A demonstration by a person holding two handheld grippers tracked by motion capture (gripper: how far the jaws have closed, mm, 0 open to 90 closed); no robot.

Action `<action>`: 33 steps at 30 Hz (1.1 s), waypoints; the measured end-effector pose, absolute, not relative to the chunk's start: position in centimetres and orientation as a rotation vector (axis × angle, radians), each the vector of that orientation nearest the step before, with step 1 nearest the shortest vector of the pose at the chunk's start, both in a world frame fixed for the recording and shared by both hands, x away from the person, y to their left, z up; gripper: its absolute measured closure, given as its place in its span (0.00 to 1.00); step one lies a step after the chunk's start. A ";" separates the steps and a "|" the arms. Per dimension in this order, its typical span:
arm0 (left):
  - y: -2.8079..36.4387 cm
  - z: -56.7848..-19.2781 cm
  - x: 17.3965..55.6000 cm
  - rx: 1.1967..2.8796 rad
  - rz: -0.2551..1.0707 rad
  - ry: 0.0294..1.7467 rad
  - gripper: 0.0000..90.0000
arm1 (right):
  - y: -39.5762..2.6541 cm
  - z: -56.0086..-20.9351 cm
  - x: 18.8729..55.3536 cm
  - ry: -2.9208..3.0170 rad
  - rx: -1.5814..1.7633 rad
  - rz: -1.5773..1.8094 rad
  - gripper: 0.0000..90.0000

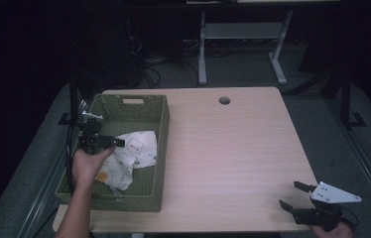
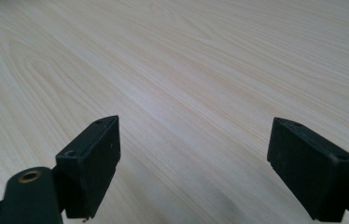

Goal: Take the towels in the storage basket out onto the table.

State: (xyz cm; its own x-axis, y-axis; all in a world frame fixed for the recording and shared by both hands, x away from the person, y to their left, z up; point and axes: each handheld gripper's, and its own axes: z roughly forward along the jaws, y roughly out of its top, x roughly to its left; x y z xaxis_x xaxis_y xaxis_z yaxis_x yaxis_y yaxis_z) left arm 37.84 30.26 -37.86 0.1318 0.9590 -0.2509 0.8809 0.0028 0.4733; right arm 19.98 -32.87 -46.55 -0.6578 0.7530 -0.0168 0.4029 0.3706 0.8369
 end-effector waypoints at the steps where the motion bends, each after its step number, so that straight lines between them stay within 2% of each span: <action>1: 30.3 -38.0 38.0 1.888 0.198 1.781 0.26 | -32.9 -46.6 20.0 2.239 1.003 1.199 0.19; 13: 29.2 -40.4 39.7 2.006 0.128 1.907 0.27 | -32.7 -46.6 20.1 2.246 0.974 1.195 0.19; 19: 28.4 -42.2 40.5 2.074 0.059 1.971 0.31 | -32.6 -46.5 20.0 2.244 0.980 1.193 0.19; 21: 27.8 -42.6 40.6 2.130 0.096 1.968 0.34 | -32.6 -46.5 19.9 2.242 0.985 1.194 0.19; 25: 27.5 -42.6 40.5 2.199 0.152 1.960 0.47 | -32.7 -46.4 19.9 2.241 0.985 1.199 0.19; 28: 26.9 -42.6 40.7 2.271 0.195 1.957 0.52 | -32.6 -46.4 19.9 2.238 0.969 1.199 0.19; 29: 26.4 -42.6 40.8 2.310 0.197 1.940 0.60 | -32.6 -46.4 19.9 2.239 0.967 1.198 0.19; 33: 25.7 -42.5 40.9 2.352 0.230 1.924 0.77 | -32.5 -46.4 19.8 2.241 0.979 1.197 0.19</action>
State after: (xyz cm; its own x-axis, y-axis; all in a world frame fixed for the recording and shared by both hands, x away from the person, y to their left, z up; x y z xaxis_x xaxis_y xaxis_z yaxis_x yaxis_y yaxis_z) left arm 40.86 25.72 -42.48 0.1935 0.9795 0.0569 0.9653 -0.2004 0.1675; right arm 19.81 -32.54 -46.35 -0.6663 0.7450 -0.0320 0.3874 0.3826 0.8387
